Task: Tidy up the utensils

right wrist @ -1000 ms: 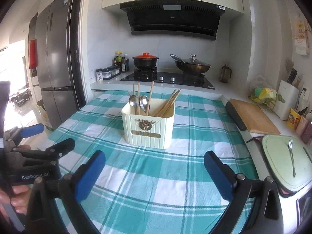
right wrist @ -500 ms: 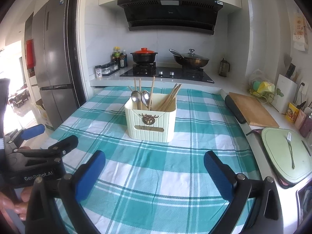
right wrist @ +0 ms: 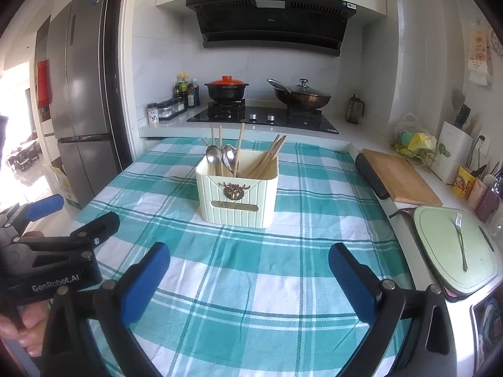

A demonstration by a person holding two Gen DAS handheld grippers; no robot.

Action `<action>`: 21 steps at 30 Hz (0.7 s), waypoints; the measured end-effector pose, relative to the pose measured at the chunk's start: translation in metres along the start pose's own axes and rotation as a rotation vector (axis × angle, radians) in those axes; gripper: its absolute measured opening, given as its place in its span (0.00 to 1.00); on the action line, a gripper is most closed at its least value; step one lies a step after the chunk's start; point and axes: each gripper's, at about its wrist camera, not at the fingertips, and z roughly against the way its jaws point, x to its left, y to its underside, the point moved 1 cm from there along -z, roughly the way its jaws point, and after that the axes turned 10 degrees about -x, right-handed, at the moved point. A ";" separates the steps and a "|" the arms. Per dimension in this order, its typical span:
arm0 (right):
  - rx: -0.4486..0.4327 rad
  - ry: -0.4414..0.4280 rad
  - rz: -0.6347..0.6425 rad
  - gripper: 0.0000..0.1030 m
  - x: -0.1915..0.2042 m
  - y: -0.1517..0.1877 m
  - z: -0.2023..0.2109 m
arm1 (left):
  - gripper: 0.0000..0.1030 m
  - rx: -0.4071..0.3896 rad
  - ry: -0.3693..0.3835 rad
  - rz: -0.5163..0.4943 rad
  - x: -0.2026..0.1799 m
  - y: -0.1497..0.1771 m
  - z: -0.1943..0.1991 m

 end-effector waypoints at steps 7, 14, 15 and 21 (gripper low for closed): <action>0.003 0.018 -0.001 1.00 -0.003 0.002 0.002 | 1.00 0.013 0.004 0.000 -0.003 0.001 -0.002; 0.009 0.029 -0.006 1.00 -0.003 0.004 0.000 | 1.00 0.015 0.002 -0.003 -0.004 0.001 -0.002; 0.011 0.029 -0.006 1.00 -0.004 0.004 0.000 | 1.00 0.016 0.003 -0.003 -0.004 0.001 -0.002; 0.006 0.035 -0.009 1.00 -0.004 0.003 0.001 | 1.00 0.014 0.003 -0.006 -0.005 0.001 -0.002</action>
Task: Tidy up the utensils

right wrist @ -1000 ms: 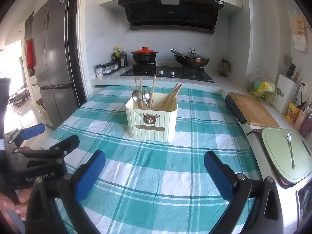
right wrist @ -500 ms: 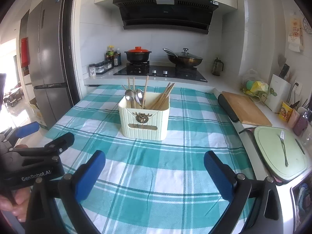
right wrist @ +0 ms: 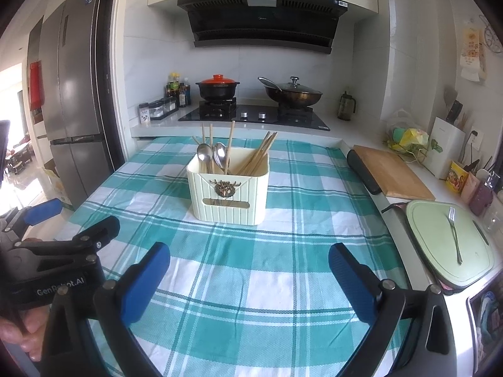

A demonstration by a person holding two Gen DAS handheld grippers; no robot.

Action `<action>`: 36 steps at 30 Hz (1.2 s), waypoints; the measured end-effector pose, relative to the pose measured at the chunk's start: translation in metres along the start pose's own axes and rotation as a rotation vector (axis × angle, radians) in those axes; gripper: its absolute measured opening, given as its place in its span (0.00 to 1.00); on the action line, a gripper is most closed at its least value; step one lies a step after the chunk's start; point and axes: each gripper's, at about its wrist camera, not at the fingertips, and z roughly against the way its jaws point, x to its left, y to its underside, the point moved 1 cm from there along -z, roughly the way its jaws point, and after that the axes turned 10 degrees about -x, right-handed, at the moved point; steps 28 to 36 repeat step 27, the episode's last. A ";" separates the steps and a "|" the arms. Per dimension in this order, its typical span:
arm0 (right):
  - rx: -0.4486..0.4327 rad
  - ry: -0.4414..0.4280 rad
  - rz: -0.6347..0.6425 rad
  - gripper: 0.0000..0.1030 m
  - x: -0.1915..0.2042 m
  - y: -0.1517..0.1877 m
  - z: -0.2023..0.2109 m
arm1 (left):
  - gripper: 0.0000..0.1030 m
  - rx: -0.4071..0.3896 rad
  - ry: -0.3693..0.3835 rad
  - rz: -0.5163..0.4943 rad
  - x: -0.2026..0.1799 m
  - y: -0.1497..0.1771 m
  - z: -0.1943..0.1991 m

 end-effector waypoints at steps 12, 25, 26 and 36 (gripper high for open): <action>0.008 0.006 0.007 1.00 0.001 0.002 -0.002 | 1.00 0.005 0.010 -0.004 -0.005 0.004 -0.002; 0.017 0.009 0.006 1.00 0.000 0.003 -0.001 | 0.99 -0.002 0.002 -0.007 -0.006 0.005 -0.002; 0.017 0.008 0.005 1.00 -0.001 0.003 0.000 | 0.99 -0.003 0.002 -0.010 -0.006 0.004 -0.003; 0.016 0.009 0.005 1.00 -0.001 0.002 -0.001 | 0.99 -0.003 0.001 -0.016 -0.007 0.004 -0.003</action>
